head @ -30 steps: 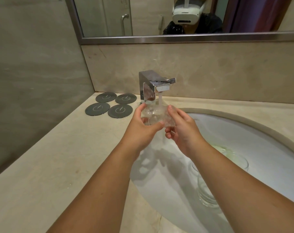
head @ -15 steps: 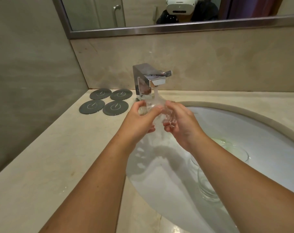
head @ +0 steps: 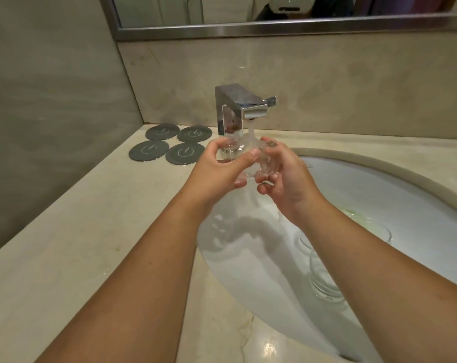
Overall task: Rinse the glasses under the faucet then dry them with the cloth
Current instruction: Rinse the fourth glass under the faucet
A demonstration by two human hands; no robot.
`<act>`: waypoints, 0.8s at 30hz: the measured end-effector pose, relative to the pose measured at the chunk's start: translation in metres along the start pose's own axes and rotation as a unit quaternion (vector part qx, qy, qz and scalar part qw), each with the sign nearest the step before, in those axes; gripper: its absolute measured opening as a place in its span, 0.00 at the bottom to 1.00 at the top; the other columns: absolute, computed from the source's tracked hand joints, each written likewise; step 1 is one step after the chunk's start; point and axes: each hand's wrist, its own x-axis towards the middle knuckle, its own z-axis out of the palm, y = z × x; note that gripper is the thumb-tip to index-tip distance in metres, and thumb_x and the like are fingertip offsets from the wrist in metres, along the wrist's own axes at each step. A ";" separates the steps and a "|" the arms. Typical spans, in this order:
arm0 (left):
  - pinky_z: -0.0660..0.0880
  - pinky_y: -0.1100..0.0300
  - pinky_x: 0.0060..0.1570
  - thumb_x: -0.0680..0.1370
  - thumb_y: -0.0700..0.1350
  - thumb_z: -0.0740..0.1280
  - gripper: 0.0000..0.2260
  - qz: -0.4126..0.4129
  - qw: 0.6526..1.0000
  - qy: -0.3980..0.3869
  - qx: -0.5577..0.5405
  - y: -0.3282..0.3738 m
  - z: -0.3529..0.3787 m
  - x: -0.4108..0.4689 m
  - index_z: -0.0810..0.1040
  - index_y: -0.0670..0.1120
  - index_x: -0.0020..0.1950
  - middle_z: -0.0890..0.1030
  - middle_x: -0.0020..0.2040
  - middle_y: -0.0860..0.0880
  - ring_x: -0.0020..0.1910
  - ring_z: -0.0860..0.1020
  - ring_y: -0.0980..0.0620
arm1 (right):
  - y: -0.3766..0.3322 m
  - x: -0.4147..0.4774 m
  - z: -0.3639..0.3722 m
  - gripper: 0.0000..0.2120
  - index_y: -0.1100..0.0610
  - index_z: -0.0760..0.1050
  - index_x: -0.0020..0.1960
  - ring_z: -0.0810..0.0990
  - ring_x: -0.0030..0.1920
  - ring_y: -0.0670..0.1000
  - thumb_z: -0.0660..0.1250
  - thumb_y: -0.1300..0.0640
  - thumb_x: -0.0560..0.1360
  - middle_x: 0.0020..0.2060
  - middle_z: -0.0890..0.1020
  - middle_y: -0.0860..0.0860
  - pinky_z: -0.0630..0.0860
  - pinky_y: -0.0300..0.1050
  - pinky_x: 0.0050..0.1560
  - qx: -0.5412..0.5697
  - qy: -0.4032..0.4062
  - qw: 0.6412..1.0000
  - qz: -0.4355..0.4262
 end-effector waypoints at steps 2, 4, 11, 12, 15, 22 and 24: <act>0.83 0.57 0.53 0.76 0.52 0.80 0.24 -0.005 1.000 -0.014 -0.005 -0.001 -0.001 0.000 0.73 0.57 0.68 0.87 0.60 0.46 0.55 0.86 0.50 | 0.001 -0.001 0.000 0.12 0.48 0.82 0.62 0.72 0.29 0.49 0.68 0.56 0.79 0.42 0.80 0.53 0.68 0.43 0.29 0.007 0.007 1.000 -0.008; 0.82 0.54 0.60 0.75 0.52 0.82 0.29 0.003 0.999 -0.032 0.011 -0.001 0.000 -0.001 0.71 0.60 0.70 0.85 0.64 0.48 0.61 0.85 0.53 | 0.001 -0.002 0.000 0.12 0.51 0.82 0.63 0.72 0.29 0.49 0.71 0.53 0.80 0.44 0.79 0.54 0.68 0.43 0.28 0.009 0.023 1.000 -0.006; 0.83 0.52 0.62 0.75 0.45 0.82 0.29 0.055 0.995 -0.021 0.080 0.002 0.000 -0.005 0.74 0.59 0.72 0.85 0.59 0.51 0.53 0.86 0.62 | 0.003 -0.001 0.000 0.21 0.53 0.82 0.62 0.73 0.27 0.49 0.71 0.38 0.79 0.42 0.85 0.50 0.69 0.42 0.29 -0.033 0.061 0.998 -0.002; 0.83 0.53 0.59 0.75 0.46 0.82 0.28 0.047 0.996 -0.021 0.067 0.002 0.000 -0.004 0.75 0.58 0.70 0.86 0.57 0.51 0.52 0.86 0.61 | 0.003 0.000 -0.001 0.22 0.53 0.83 0.63 0.73 0.28 0.49 0.70 0.37 0.79 0.43 0.85 0.51 0.69 0.43 0.29 -0.035 0.056 0.998 0.005; 0.83 0.57 0.52 0.75 0.46 0.81 0.23 0.021 0.999 -0.023 0.021 0.001 0.002 -0.003 0.77 0.56 0.67 0.89 0.54 0.48 0.54 0.87 0.54 | 0.002 0.001 -0.002 0.20 0.53 0.83 0.62 0.74 0.33 0.50 0.69 0.40 0.79 0.46 0.82 0.53 0.70 0.43 0.29 -0.015 0.024 0.999 0.021; 0.83 0.55 0.59 0.76 0.51 0.80 0.28 0.007 0.999 -0.032 0.015 -0.002 0.003 -0.002 0.72 0.57 0.73 0.87 0.59 0.48 0.52 0.86 0.55 | 0.002 0.001 -0.001 0.10 0.54 0.81 0.60 0.73 0.29 0.49 0.71 0.52 0.81 0.44 0.81 0.53 0.69 0.43 0.28 0.020 0.026 0.999 -0.008; 0.80 0.53 0.65 0.75 0.49 0.82 0.35 0.029 0.998 -0.039 0.047 -0.003 0.001 -0.002 0.68 0.61 0.77 0.84 0.64 0.50 0.61 0.85 0.55 | 0.002 0.000 0.000 0.16 0.56 0.80 0.63 0.73 0.29 0.49 0.73 0.47 0.80 0.44 0.81 0.55 0.70 0.43 0.27 0.020 0.041 0.999 -0.008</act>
